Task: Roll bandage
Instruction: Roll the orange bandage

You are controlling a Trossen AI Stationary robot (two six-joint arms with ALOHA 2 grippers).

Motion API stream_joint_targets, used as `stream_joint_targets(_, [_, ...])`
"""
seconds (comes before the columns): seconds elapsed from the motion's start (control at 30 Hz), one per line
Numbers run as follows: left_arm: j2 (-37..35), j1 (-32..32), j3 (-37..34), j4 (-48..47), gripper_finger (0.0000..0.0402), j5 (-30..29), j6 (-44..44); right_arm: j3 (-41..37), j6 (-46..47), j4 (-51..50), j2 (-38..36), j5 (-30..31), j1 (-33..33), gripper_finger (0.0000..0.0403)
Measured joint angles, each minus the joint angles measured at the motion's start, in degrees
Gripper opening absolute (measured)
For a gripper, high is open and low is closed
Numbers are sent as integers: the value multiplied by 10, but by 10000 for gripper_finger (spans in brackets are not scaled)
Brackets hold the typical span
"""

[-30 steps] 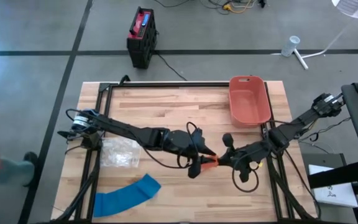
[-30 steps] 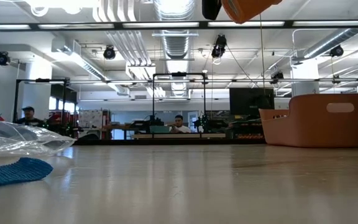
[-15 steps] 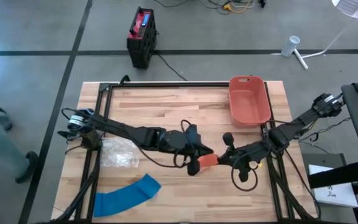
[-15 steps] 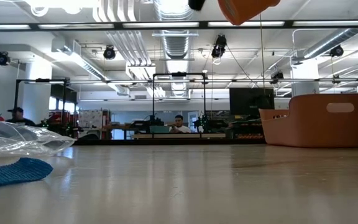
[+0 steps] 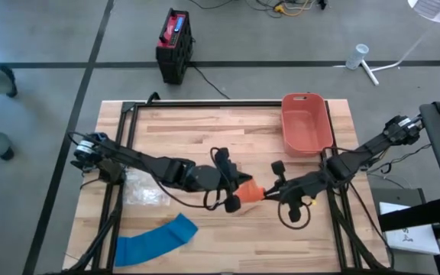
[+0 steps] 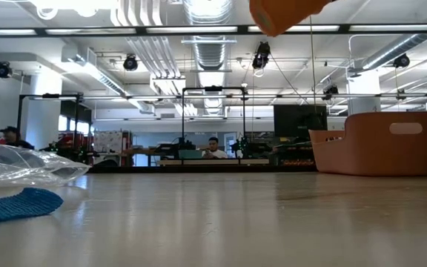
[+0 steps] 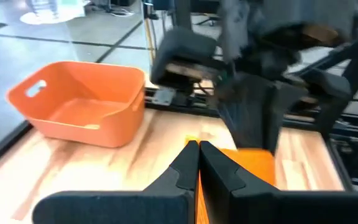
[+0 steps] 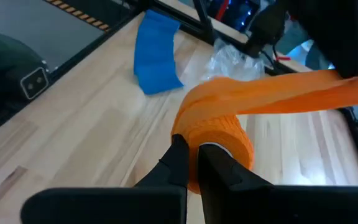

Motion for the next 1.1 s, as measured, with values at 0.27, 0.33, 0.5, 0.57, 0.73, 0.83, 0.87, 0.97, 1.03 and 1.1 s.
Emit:
stream_joint_targets(0.27, [5, 25, 0, -86, 0, 1, -17, 0, 10, 4, 5, 2, -4, 8])
stream_joint_targets(0.33, [6, 27, -4, -100, 0, 13, -24, 0, 5, 10, -6, 0, -4, 8])
stream_joint_targets(0.5, [6, 26, -6, -62, 0, 46, 14, 0, -5, 21, -23, -5, -3, 8])
stream_joint_targets(0.57, [7, 25, -6, -41, 0, 46, 40, 0, -8, 30, -24, -5, -3, 8])
stream_joint_targets(0.73, [7, 26, -6, -25, 3, 47, 70, 0, -8, 29, -22, -6, -3, 8])
stream_joint_targets(0.83, [7, 27, -7, -23, 20, 46, 104, 0, -9, 32, -23, -15, -3, 8])
stream_joint_targets(0.87, [7, 27, -7, -12, 28, 46, 115, 0, -9, 38, -24, -22, -3, 8])
stream_joint_targets(0.97, [7, 30, 2, -1, 59, 42, 138, 0, -14, 54, -28, -39, -3, 8])
stream_joint_targets(1.03, [6, 36, 6, 0, 84, 41, 139, 0, -14, 57, -29, -41, -3, 8])
stream_joint_targets(1.1, [4, 40, 12, -23, 110, 35, 144, 0, -14, 54, -32, -40, -3, 8])
